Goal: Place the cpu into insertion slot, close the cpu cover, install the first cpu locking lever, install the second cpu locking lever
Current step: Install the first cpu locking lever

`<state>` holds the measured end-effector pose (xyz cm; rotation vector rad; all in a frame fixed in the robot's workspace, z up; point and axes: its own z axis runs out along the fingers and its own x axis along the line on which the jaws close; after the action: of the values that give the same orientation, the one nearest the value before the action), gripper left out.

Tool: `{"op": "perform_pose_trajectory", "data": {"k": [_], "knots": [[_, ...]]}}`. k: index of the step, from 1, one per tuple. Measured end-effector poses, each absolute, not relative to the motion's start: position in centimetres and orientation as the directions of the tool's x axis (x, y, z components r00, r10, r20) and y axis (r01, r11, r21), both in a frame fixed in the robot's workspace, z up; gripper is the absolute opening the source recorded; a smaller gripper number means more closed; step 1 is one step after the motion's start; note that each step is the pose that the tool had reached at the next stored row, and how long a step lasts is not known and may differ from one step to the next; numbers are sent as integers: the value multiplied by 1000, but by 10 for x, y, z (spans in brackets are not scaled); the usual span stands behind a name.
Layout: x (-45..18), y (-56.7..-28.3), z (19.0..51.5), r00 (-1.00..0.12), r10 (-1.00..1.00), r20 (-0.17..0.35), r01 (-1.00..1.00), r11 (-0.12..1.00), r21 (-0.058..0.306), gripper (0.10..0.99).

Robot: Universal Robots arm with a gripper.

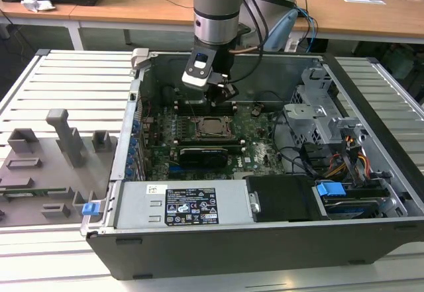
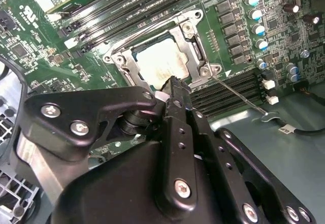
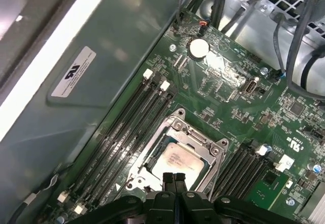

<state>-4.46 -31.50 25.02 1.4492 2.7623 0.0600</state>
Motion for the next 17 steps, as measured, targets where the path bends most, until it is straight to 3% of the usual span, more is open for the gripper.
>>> {"op": "perform_pose_trajectory", "data": {"k": [17], "knots": [[-45,-315,250,-640,768,-1,768,639,44,106]]}}
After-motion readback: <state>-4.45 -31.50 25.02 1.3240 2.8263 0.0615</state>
